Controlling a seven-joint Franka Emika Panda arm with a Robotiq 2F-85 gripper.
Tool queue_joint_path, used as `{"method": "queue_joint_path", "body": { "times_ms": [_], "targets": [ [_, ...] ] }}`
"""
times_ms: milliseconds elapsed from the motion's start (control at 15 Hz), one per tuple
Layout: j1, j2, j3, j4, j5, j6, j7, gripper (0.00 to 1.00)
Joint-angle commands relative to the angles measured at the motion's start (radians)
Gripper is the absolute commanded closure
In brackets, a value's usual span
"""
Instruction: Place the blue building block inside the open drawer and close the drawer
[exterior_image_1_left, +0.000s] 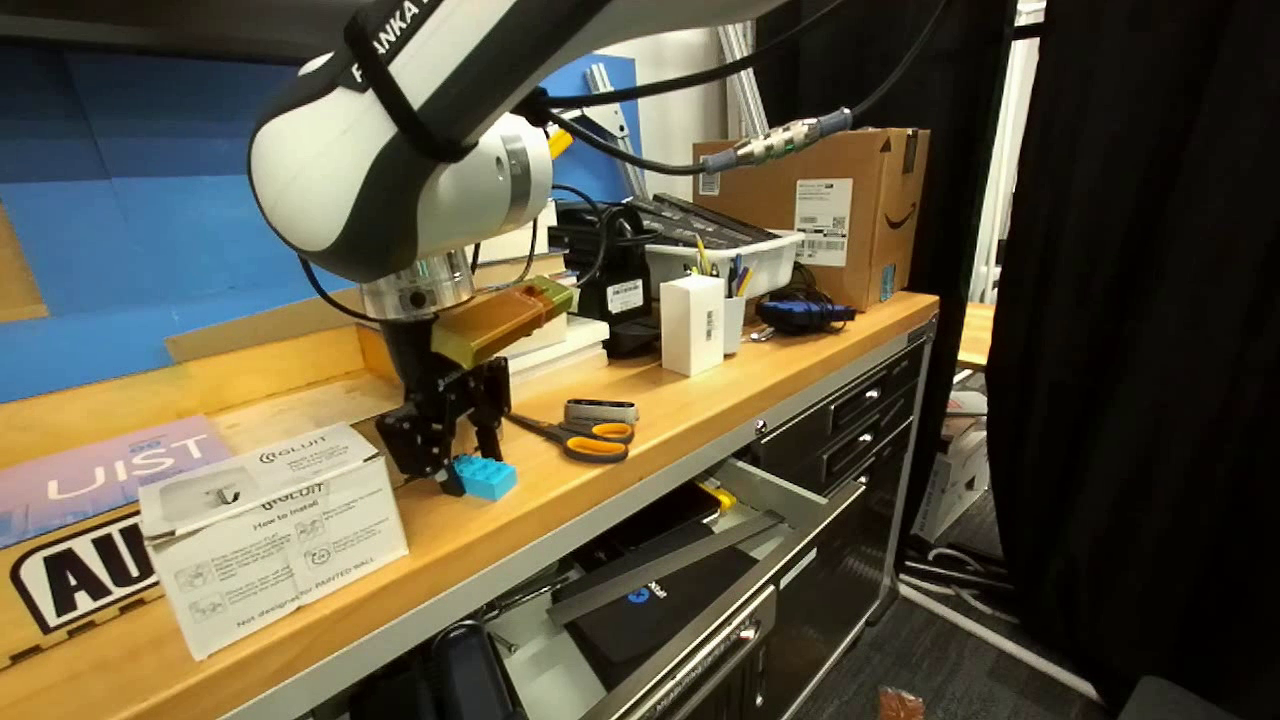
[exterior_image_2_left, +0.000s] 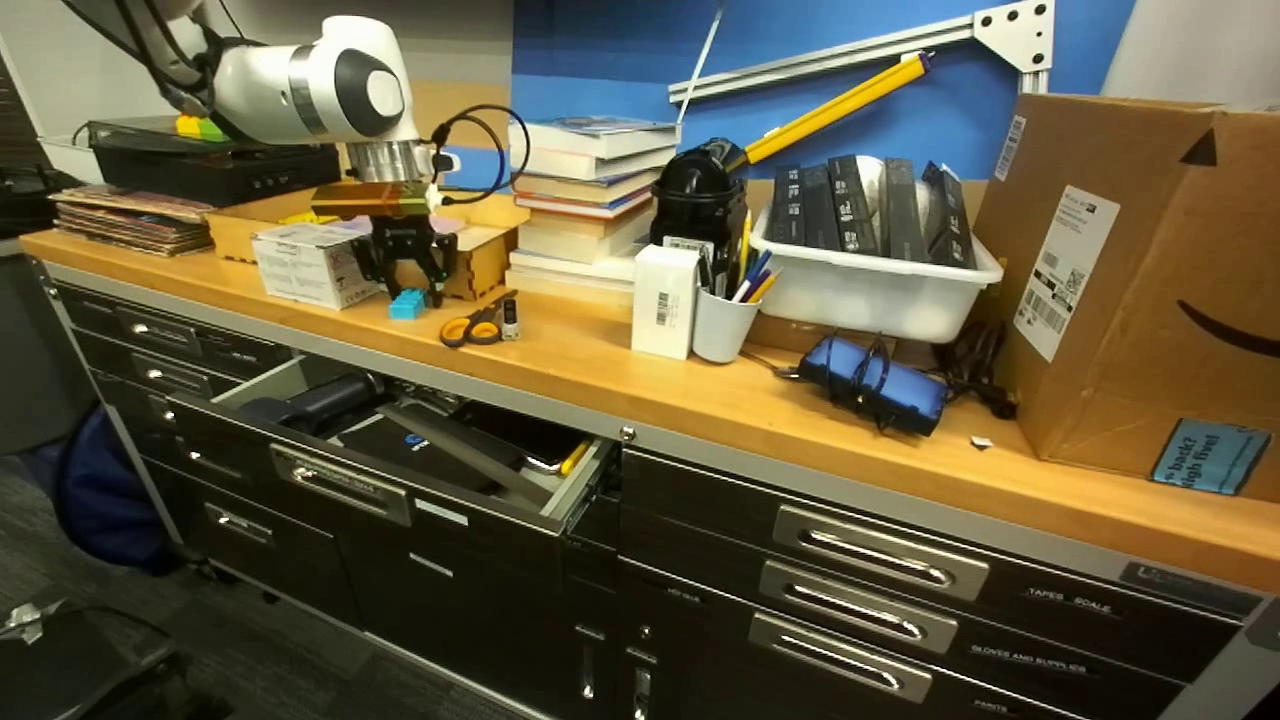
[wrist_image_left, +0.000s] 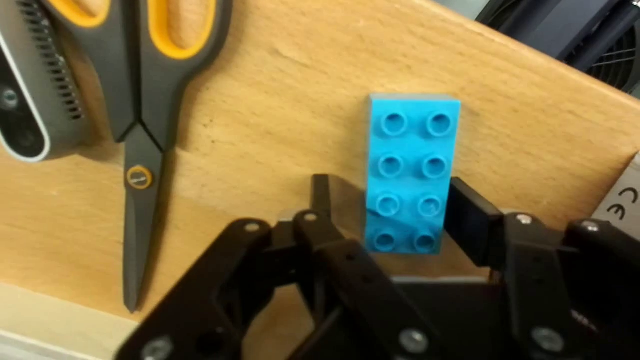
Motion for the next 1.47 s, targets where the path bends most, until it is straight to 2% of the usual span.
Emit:
{"method": "queue_joint_path", "body": {
  "times_ms": [0,133,333,533,733,933,1200,1333,1400],
  "targets": [
    [-0.017,-0.037,0.002,-0.011,0.007,-0.05,-0.019,0.73],
    [-0.041,-0.094,0.005,-0.049,0.023,-0.129,-0.059,0.88],
    [-0.102,-0.175,0.016,-0.113,0.077,-0.305,-0.203,0.86],
    [-0.148,-0.21,0.002,-0.151,0.09,-0.398,-0.3,0.86],
    [-0.174,-0.177,-0.024,-0.178,0.088,-0.242,-0.204,0.86],
    [-0.192,-0.131,-0.041,-0.21,0.096,-0.118,-0.162,0.86],
    [-0.205,-0.123,-0.04,-0.258,0.133,-0.102,-0.16,0.85],
    [-0.21,-0.129,-0.039,-0.268,0.149,-0.096,-0.159,0.38],
    [-0.211,-0.14,-0.039,-0.28,0.154,-0.081,-0.158,0.37]
  ]
}}
